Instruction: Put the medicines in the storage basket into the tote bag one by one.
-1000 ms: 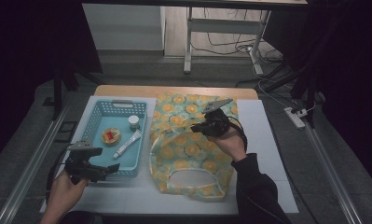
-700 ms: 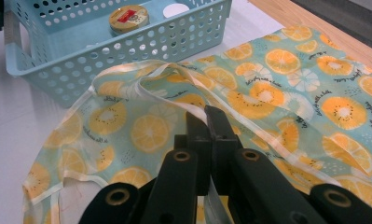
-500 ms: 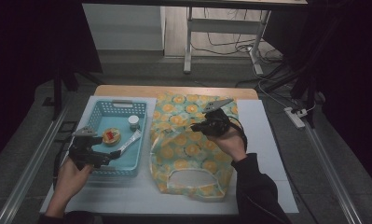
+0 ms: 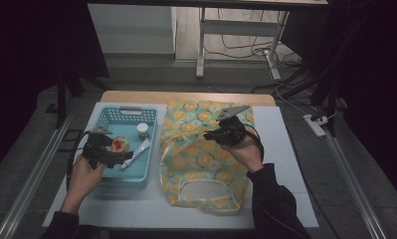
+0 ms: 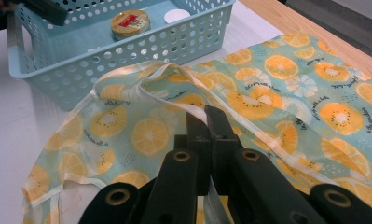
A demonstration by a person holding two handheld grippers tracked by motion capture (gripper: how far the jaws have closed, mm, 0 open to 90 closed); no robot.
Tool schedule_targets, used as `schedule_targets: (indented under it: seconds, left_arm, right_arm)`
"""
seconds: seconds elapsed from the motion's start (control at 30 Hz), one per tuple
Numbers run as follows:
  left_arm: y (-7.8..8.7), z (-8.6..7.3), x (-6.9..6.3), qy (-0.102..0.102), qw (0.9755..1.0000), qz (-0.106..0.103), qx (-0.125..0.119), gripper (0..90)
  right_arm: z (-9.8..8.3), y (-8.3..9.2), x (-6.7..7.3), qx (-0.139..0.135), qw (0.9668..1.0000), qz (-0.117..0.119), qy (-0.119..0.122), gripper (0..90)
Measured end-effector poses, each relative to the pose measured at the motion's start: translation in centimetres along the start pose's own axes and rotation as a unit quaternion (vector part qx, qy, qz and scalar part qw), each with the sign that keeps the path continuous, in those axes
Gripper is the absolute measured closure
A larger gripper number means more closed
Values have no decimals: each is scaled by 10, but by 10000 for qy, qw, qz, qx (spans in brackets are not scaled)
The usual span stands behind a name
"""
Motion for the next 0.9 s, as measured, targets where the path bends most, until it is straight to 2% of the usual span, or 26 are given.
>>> schedule_targets:
  seconds: [0.13, 0.33, 0.43, 0.63, 0.7, 0.9]
  left_arm:
    - [-2, 8, 7, 25, 9999, 143, 76, 0]
    - [-12, 15, 17, 6, 9993, 216, 293, 0]
    - [-17, 17, 23, 5, 9992, 232, 337, 0]
    - [-28, 23, 37, 130, 9986, 232, 458, 0]
    - [-32, 24, 42, 145, 9982, 236, 525, 0]
    - [-44, 29, 53, 126, 9961, 433, 754, 0]
  right_arm:
    - [0, 1, 0, -25, 10000, -4, -5, 900]
    - [0, 0, 0, -6, 10000, 1, 20, 900]
    - [0, 0, 1, -4, 10000, 1, 20, 900]
    - [0, 1, 1, -12, 10000, 4, 22, 900]
    - [0, 1, 1, -12, 10000, 2, 29, 900]
    - [0, 0, 1, -7, 10000, 17, 36, 900]
Point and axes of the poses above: each handheld gripper's, and its own axes: y roughly backward along the jaws, z roughly out of its top, x roughly to its left, the point moved 6 cm from there along -y, roughly forward along the jaws, and after that the axes turned 14 degrees about x, right-handed, at the moved point
